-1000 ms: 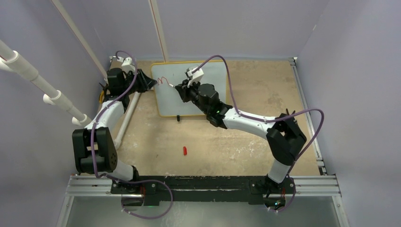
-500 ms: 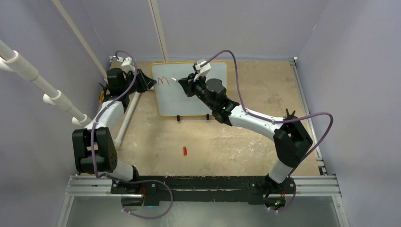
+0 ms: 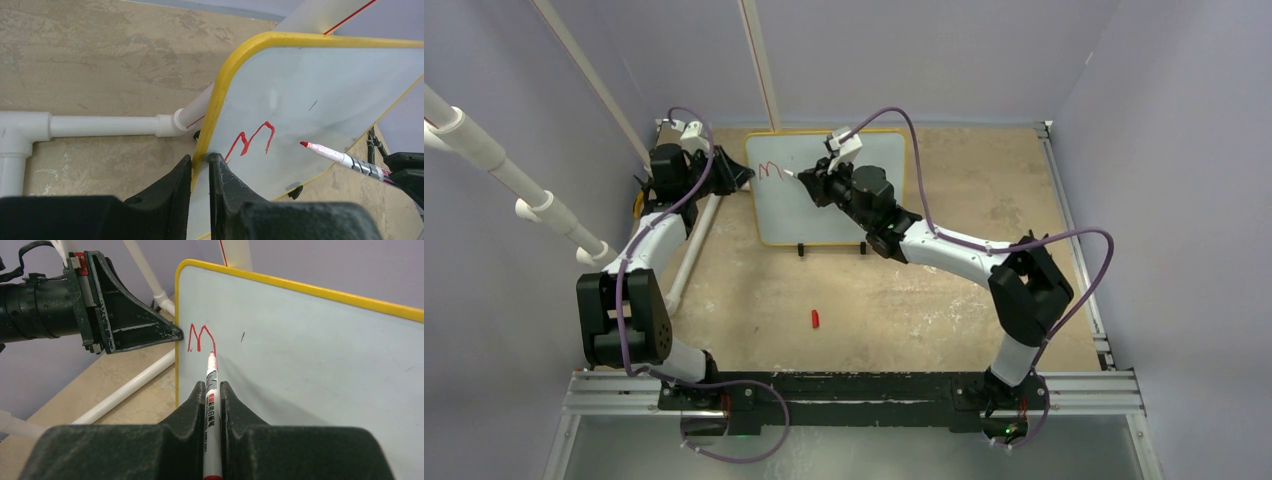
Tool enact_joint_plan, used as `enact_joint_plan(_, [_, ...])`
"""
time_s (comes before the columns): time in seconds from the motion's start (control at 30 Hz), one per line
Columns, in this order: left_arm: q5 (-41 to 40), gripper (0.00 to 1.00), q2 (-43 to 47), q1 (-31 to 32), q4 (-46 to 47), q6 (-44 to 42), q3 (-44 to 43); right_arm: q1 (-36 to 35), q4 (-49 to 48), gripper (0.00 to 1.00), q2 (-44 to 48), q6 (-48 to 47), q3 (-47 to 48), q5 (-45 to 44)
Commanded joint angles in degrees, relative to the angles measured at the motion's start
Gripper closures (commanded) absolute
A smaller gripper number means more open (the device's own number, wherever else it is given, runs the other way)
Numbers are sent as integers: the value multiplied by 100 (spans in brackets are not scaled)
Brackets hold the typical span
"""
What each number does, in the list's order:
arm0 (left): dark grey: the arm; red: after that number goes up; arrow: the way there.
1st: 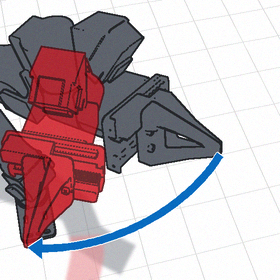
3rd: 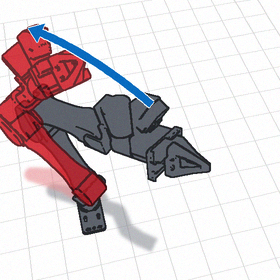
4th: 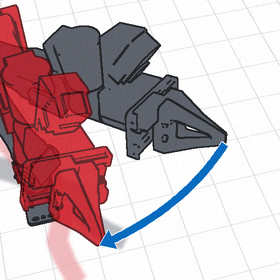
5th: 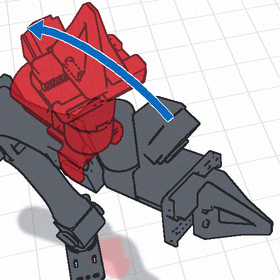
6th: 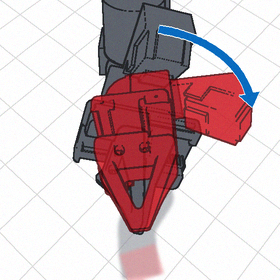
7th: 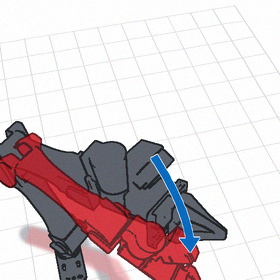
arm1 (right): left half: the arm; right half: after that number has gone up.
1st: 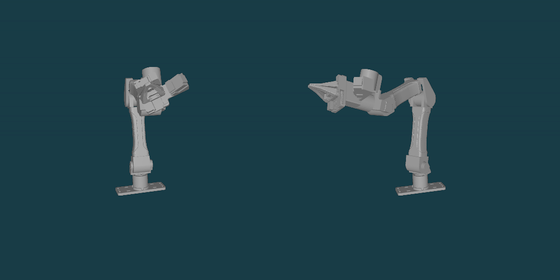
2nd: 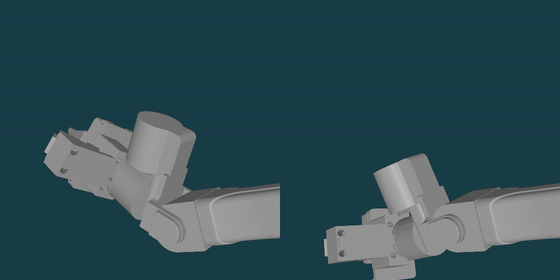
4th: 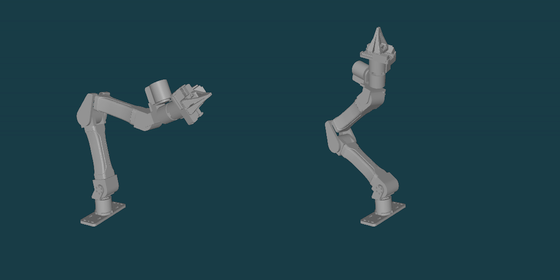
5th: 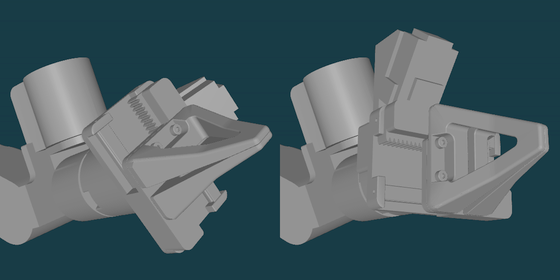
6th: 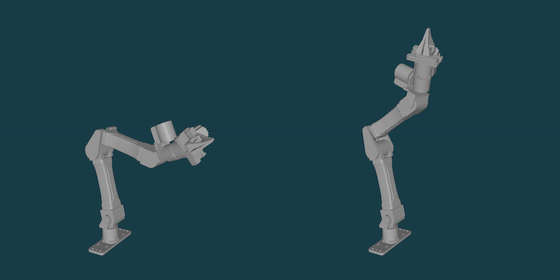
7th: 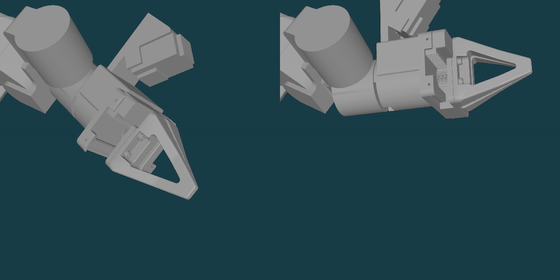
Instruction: Write a sentence on the whiteboard
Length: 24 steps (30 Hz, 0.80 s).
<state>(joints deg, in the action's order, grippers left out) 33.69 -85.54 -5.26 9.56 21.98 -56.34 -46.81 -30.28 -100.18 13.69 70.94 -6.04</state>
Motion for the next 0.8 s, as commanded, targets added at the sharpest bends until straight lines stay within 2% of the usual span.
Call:
enact_joint_plan(0.0, [21, 84, -73, -2, 151, 42, -76, 46, -127, 100, 2, 27, 311, -94])
enact_joint_plan(0.77, [22, 84, -78, -2, 147, 26, -84, 156, -18, 100, -313, 81, 489, -97])
